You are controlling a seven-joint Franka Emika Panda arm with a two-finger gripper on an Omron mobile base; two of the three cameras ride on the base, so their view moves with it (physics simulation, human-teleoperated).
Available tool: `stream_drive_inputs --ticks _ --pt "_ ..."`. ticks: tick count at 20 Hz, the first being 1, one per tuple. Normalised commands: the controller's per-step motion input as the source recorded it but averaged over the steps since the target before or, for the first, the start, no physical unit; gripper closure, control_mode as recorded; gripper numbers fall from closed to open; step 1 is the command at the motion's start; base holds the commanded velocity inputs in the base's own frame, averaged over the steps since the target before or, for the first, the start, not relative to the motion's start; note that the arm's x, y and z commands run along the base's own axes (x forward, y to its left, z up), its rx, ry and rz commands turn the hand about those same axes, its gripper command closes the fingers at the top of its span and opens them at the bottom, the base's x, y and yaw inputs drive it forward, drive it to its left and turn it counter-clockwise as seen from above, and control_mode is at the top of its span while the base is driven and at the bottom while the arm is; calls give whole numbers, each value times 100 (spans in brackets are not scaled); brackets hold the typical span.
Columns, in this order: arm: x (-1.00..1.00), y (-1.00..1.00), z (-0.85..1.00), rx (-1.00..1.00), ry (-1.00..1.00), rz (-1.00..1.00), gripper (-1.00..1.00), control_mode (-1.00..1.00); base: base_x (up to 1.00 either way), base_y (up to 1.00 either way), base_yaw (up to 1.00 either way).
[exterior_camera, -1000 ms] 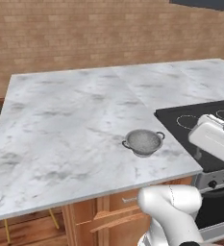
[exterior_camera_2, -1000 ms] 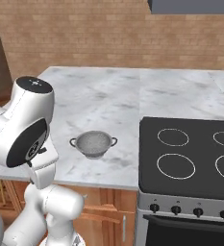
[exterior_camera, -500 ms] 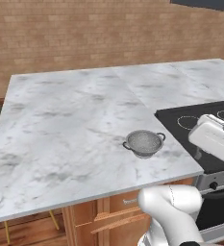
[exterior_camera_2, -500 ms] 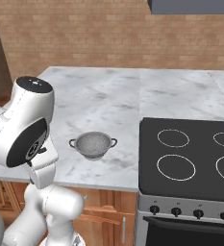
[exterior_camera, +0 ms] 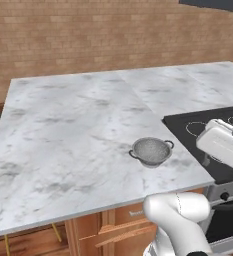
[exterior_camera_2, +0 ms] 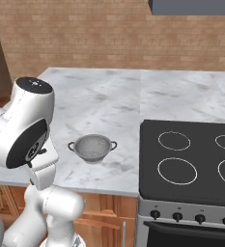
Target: Pick the bowl and colander and place them in the sink. Then turn on the water.
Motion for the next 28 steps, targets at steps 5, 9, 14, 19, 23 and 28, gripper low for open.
stream_drive_inputs --ticks 5,9,14,19,23,28 --pt "22 -9 -7 0 5 0 -100 -100 6 -2 0" --pt "24 -21 -4 0 0 0 -100 -100 0 0 0" --pt "32 -27 -5 0 0 0 -100 -100 0 0 0" --pt "31 -13 0 0 0 0 -100 -100 0 0 0" --pt "21 0 -4 -10 0 0 -100 -100 0 0 0" --pt "6 -9 -27 -14 -5 -2 -100 -100 0 0 0"
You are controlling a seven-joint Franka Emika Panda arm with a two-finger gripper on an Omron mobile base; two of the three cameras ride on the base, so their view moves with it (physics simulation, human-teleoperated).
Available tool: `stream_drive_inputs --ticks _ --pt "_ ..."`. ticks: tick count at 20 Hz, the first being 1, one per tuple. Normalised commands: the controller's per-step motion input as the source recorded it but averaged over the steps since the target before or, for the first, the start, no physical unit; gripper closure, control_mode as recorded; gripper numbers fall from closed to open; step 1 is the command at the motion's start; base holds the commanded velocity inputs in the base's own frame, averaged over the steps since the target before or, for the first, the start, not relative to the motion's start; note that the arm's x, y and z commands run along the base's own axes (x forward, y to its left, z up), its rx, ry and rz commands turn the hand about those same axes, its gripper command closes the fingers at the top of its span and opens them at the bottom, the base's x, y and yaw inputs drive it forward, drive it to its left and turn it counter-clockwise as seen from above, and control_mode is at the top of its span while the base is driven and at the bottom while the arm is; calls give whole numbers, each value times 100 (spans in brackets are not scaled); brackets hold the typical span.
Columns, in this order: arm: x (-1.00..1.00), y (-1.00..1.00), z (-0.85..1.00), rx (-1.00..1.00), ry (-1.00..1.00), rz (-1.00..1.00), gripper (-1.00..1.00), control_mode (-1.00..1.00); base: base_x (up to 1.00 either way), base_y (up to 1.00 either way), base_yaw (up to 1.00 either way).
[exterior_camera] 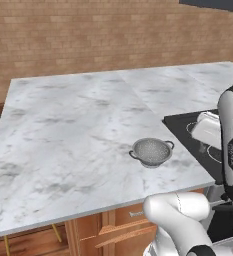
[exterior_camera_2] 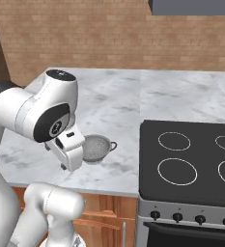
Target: Pick the bowl and colander and place them in the sink. Then turn on the water.
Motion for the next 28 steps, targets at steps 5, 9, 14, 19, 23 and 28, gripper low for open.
stream_drive_inputs --ticks 5,9,14,19,23,28 --pt "5 -9 -33 -7 -2 -3 -100 -100 0 0 0" --pt "16 -34 -1 1 2 0 -100 -100 0 0 0" --pt "34 -13 0 9 9 0 -100 -100 0 0 0" --pt "37 -1 0 6 12 0 -100 -100 0 0 0" --pt "36 0 -14 2 4 0 -100 -100 0 0 0" --pt "34 0 -26 3 1 0 -100 -100 0 0 0"
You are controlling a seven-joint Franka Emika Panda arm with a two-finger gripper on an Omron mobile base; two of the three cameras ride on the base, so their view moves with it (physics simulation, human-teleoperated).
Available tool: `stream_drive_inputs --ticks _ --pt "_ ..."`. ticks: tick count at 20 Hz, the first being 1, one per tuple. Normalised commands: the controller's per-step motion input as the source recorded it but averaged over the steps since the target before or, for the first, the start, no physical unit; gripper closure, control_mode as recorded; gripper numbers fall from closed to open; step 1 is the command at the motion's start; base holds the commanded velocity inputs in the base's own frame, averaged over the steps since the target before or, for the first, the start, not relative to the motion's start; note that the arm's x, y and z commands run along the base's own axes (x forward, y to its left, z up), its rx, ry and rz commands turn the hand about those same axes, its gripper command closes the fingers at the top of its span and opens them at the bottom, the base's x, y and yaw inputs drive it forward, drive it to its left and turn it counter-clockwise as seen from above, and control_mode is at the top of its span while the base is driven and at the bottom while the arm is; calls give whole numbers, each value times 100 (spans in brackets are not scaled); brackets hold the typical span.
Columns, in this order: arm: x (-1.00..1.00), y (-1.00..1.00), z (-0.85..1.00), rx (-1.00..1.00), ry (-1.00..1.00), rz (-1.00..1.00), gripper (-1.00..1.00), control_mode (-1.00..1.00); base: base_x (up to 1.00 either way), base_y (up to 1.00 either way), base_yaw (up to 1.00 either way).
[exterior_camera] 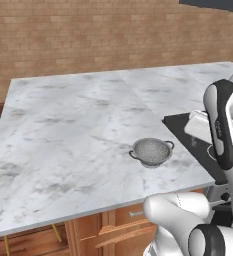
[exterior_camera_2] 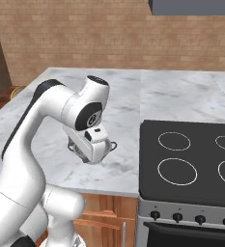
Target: Pick the bowl and colander and place them in the sink. Then turn on the water.
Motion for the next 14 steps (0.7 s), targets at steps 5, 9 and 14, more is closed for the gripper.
stream_drive_inputs --ticks 5,9,14 --pt "29 0 -25 2 0 0 -100 -100 0 0 0" --pt "21 0 -15 0 0 -5 -100 -100 0 0 0" --pt "16 0 -15 0 0 -8 -100 -100 0 0 0"
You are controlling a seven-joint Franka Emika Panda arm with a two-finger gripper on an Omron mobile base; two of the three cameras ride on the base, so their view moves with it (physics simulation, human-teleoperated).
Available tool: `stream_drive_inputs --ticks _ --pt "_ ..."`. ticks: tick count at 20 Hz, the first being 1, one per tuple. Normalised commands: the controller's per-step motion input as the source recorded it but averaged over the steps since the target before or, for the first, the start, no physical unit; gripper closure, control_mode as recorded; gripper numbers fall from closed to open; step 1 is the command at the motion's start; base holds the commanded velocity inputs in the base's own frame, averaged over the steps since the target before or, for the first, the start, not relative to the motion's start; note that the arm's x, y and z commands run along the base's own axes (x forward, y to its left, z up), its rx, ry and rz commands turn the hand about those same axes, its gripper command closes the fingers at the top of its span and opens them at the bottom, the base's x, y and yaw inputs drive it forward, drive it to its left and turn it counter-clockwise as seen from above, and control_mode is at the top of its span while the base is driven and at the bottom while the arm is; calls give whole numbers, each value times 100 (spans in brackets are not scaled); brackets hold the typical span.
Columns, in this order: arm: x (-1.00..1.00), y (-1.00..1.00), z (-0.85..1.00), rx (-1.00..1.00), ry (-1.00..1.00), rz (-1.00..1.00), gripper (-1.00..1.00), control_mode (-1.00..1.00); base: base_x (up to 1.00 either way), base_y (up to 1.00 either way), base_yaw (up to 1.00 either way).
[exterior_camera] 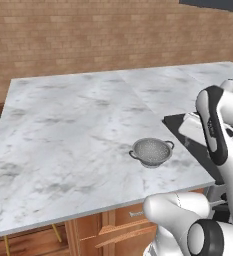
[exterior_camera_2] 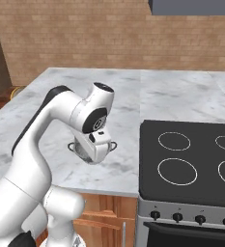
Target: Pick the bowl and colander and place them in the sink. Then turn on the water.
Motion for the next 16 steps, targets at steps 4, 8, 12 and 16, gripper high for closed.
stream_drive_inputs --ticks 4,8,12,16 --pt "12 0 -8 0 0 -7 -100 -100 0 0 0" --pt "6 0 -15 0 0 -6 -100 -100 0 0 0" --pt "1 1 -13 0 -1 -3 -100 -100 0 0 0" --pt "0 0 -7 0 0 -3 -100 -100 0 0 0"
